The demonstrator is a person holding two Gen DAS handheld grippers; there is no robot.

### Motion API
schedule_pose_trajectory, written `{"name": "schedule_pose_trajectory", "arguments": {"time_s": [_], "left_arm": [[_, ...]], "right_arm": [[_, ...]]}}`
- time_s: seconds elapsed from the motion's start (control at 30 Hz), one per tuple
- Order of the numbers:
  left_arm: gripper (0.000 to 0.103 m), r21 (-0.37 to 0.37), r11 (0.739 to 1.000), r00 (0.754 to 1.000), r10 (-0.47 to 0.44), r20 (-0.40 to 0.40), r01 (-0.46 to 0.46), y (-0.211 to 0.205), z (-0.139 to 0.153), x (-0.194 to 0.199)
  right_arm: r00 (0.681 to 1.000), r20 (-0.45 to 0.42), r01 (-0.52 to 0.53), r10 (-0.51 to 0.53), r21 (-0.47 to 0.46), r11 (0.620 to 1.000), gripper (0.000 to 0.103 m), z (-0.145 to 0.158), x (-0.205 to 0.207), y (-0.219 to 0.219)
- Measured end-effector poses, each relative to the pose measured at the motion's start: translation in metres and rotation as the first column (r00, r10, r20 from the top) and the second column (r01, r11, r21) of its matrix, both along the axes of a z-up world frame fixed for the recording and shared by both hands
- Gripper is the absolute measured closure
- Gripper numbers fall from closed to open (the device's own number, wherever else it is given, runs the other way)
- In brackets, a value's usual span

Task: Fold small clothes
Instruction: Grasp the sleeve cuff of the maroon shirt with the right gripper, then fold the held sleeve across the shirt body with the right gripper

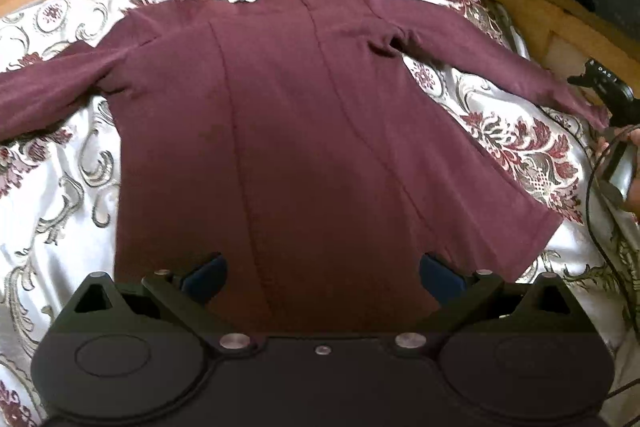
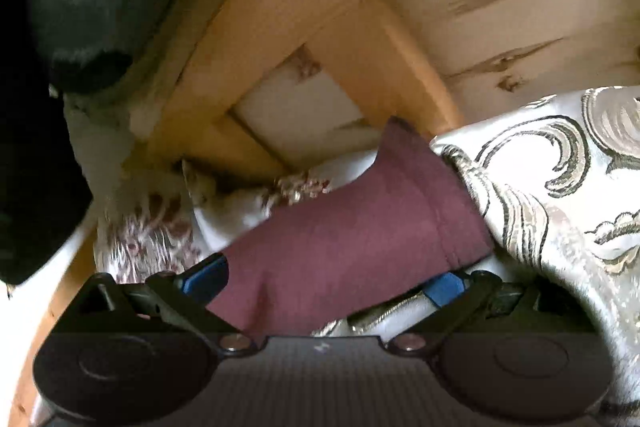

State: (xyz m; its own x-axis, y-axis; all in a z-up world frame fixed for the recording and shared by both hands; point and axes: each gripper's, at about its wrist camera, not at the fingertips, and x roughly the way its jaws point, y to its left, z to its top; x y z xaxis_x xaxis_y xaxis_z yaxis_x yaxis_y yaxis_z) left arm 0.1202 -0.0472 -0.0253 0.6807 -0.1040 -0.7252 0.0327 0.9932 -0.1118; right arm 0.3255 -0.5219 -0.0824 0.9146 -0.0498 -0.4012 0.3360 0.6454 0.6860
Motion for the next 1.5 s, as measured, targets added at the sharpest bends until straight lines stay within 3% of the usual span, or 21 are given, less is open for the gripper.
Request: {"name": "schedule_pose_trajectory", "arguments": {"time_s": [0.13,0.17,0.2,0.27,0.33,0.43,0.67,0.87,0.93,1.03,1.13,1.23,1.37,1.5], "left_arm": [[0.001,0.0,1.0,1.0,-0.028,-0.015,0.028,-0.003,-0.003,0.0],[0.001,0.0,1.0,1.0,-0.029,-0.012,0.029,-0.004,-0.003,0.001],[0.001,0.001,1.0,1.0,-0.027,-0.006,0.027,-0.004,-0.002,0.001],[0.001,0.004,1.0,1.0,-0.012,0.009,0.012,-0.003,0.001,0.003],[0.001,0.002,1.0,1.0,0.016,0.021,-0.016,0.0,0.005,0.003],[0.001,-0.028,0.998,0.998,0.048,0.028,-0.047,0.008,0.01,-0.001],[0.001,-0.048,0.997,0.995,0.07,0.064,-0.067,0.024,0.02,-0.018],[0.001,-0.067,0.993,0.987,0.108,0.12,-0.1,0.043,0.029,-0.038],[0.001,-0.085,0.988,0.982,0.136,0.129,-0.126,0.051,0.031,-0.043],[0.001,-0.115,0.981,0.975,0.175,0.14,-0.16,0.062,0.032,-0.05],[0.001,-0.131,0.975,0.969,0.198,0.151,-0.179,0.071,0.033,-0.056],[0.001,-0.141,0.972,0.964,0.208,0.163,-0.185,0.078,0.034,-0.061],[0.001,-0.144,0.97,0.958,0.223,0.179,-0.199,0.084,0.035,-0.069],[0.001,-0.142,0.964,0.953,0.247,0.178,-0.223,0.09,0.034,-0.074]], "right_arm": [[0.996,-0.019,0.086,-0.087,-0.017,0.996,0.029,-0.003,-0.003,0.001],[0.995,-0.028,0.099,-0.099,-0.025,0.995,0.042,-0.003,-0.002,0.001],[0.994,-0.036,0.106,-0.108,-0.036,0.994,0.062,-0.003,-0.002,0.002],[0.994,-0.039,0.104,-0.107,-0.065,0.992,0.084,-0.002,-0.001,0.006],[0.994,-0.021,0.104,-0.108,-0.125,0.987,0.09,0.004,-0.003,0.013],[0.995,0.028,0.101,-0.097,-0.288,0.952,0.093,0.019,-0.005,0.033],[0.98,0.177,0.041,0.087,-0.616,0.787,0.096,0.063,-0.01,0.104],[0.903,0.24,-0.028,0.357,-0.796,0.605,0.096,0.103,-0.015,0.196],[0.859,0.238,-0.044,0.454,-0.848,0.528,0.096,0.112,-0.022,0.229],[0.782,0.209,-0.041,0.587,-0.923,0.383,0.096,0.118,-0.039,0.281],[0.712,0.142,-0.011,0.687,-0.977,0.213,0.096,0.111,-0.062,0.329],[0.647,0.054,-0.004,0.761,-0.997,0.075,0.096,0.095,-0.082,0.362],[0.565,-0.07,-0.044,0.822,-0.998,-0.054,0.096,0.069,-0.101,0.393],[0.509,-0.191,-0.084,0.839,-0.981,-0.172,0.096,0.04,-0.109,0.422]]}}
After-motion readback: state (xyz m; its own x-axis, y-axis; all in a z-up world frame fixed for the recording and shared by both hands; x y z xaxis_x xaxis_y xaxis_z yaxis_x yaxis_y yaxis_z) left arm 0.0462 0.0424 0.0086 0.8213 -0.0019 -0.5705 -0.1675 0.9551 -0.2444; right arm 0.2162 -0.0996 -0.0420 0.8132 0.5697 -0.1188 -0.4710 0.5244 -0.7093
